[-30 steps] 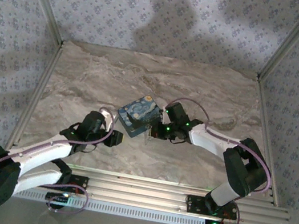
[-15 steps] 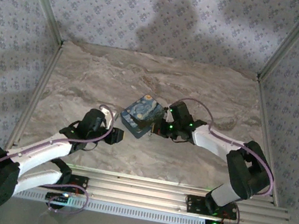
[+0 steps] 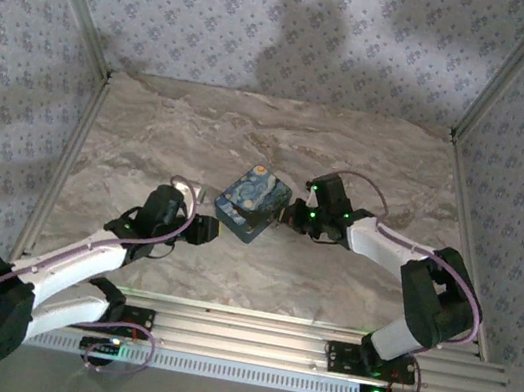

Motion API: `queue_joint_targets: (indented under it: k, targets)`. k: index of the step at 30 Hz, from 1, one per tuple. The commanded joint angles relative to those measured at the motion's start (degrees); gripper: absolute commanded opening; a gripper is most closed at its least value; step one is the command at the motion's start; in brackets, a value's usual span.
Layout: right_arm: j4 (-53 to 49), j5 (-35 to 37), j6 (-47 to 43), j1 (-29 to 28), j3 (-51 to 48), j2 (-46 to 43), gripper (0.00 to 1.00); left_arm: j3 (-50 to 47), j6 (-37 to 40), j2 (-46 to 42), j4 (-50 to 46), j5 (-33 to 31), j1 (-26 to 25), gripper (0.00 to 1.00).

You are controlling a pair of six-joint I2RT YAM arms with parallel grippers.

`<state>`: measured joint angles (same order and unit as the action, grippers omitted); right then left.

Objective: Unlock a padlock with a key

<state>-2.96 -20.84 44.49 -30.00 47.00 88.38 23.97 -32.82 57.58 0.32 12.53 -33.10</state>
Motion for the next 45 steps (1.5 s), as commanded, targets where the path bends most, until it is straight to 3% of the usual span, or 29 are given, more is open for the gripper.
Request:
queue_joint_targets:
  k: [1, 11, 17, 20, 27, 31, 37, 45]
  targets:
    - [2.91, 0.21, 2.6, 1.58, -1.06, -2.11, 0.0, 0.41, -1.18, -0.14, 1.0, 0.68, 0.25, 0.45]
    - [5.4, 3.86, 5.6, 2.45, -1.57, -2.81, 0.0, -0.24, -0.76, -1.15, 0.17, -0.17, 0.23, 0.46]
    - [0.72, 2.94, 2.54, 3.06, -1.06, -5.53, 0.0, 0.75, 0.93, -3.01, -3.82, -1.47, 0.29, 0.48]
    - [-5.05, 0.89, -2.13, 3.7, -0.77, -7.18, 0.0, 2.08, 2.59, -4.52, -7.86, -2.63, 0.52, 0.53]
    - [-13.75, -8.95, -10.85, 6.21, -5.69, -10.02, 0.0, 4.35, 4.16, -7.72, -14.98, -3.31, 2.84, 0.82]
    - [-15.09, -17.25, -15.49, 6.23, -8.22, -9.45, 0.0, 4.95, 4.25, -8.19, -16.79, -3.15, 4.31, 0.86]
    - [-16.65, -15.03, -19.04, 6.67, -10.01, -8.54, 0.0, 5.21, 3.2, -7.75, -17.62, -2.4, 4.83, 0.88]
    - [-21.59, -10.2, -23.18, 7.29, -6.41, -5.18, 0.08, 4.87, 2.89, -9.65, -20.14, -1.63, 4.82, 0.9]
